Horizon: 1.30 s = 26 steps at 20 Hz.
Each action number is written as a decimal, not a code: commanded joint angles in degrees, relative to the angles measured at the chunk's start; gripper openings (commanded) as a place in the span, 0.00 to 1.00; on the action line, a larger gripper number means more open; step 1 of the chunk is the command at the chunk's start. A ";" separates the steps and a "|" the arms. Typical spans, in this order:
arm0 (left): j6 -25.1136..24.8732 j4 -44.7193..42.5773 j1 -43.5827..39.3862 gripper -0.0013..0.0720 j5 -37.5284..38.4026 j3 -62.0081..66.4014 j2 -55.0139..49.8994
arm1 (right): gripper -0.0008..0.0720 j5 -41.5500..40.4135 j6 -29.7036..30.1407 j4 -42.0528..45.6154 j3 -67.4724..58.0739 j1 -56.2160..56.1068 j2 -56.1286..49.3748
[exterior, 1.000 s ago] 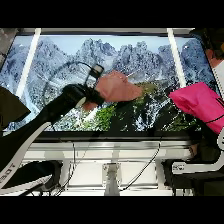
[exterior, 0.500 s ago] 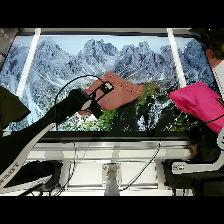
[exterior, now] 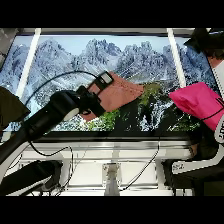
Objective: Fold the clothes and pants, and hang the long-sleeved shirts on hangers.
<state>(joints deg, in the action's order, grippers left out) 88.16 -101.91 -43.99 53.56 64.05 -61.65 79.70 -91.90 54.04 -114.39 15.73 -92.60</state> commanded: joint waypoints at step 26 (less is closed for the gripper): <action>13.00 28.61 33.79 0.32 -7.85 -0.13 -9.14 | 0.47 7.93 5.99 1.70 1.36 -13.27 -32.28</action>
<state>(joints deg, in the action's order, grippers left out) 96.44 -71.02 -11.88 45.23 63.94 -69.08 86.89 -85.56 57.89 -113.06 2.52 -123.15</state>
